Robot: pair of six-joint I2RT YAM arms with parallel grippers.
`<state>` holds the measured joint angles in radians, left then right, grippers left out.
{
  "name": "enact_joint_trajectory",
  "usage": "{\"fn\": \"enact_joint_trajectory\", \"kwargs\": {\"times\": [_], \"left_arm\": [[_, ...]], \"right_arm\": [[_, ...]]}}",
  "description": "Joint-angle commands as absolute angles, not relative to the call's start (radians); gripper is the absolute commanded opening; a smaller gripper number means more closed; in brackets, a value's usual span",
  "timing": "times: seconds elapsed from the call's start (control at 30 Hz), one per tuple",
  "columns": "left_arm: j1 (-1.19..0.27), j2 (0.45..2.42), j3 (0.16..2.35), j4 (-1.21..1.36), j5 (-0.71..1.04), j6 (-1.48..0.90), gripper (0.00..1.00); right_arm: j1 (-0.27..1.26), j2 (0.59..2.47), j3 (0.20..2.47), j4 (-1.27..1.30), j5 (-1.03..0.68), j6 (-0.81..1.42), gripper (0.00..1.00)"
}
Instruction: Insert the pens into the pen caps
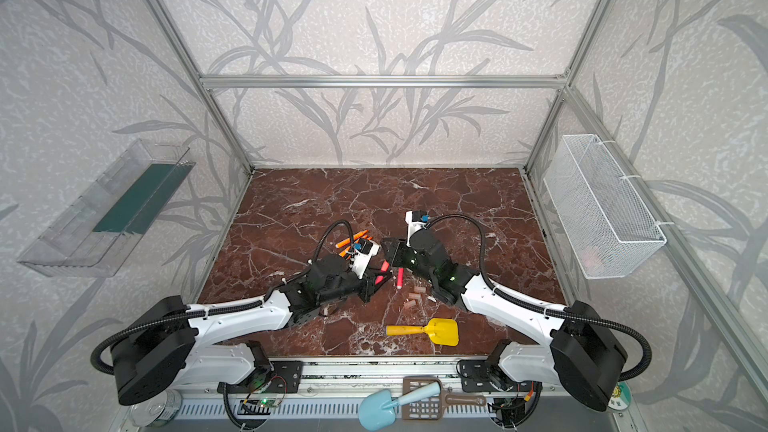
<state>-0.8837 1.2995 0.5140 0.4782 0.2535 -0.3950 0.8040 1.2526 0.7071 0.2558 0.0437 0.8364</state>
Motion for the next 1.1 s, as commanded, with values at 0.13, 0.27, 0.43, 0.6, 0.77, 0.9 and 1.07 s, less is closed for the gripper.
{"fn": "enact_joint_trajectory", "kwargs": {"times": [0.13, 0.27, 0.43, 0.6, 0.77, 0.9, 1.07], "left_arm": [[-0.888, 1.308, 0.543, 0.481, 0.246, -0.383, 0.00], [-0.888, 1.312, 0.541, 0.484, 0.246, -0.383, 0.00], [-0.888, 1.313, 0.538, 0.485, 0.244, -0.383, 0.00], [-0.888, 1.314, 0.539, 0.488, 0.242, -0.383, 0.00], [-0.889, 1.313, 0.540, 0.484, 0.205, -0.378, 0.00], [-0.888, 1.307, 0.562, 0.454, 0.157, -0.360, 0.00], [-0.889, 1.290, 0.605, 0.406, 0.082, -0.344, 0.00]], "right_arm": [[0.802, 1.223, 0.726, 0.257, 0.092, 0.813, 0.40], [0.802, 1.215, 0.729, 0.255, 0.096, 0.810, 0.36], [0.802, 1.220, 0.727, 0.254, 0.092, 0.814, 0.31], [0.802, 1.230, 0.734, 0.242, 0.085, 0.813, 0.23], [0.803, 1.238, 0.739, 0.209, 0.062, 0.815, 0.12], [0.819, 1.257, 0.735, 0.208, 0.062, 0.825, 0.09], [0.867, 1.286, 0.721, 0.229, 0.091, 0.851, 0.06]]}}
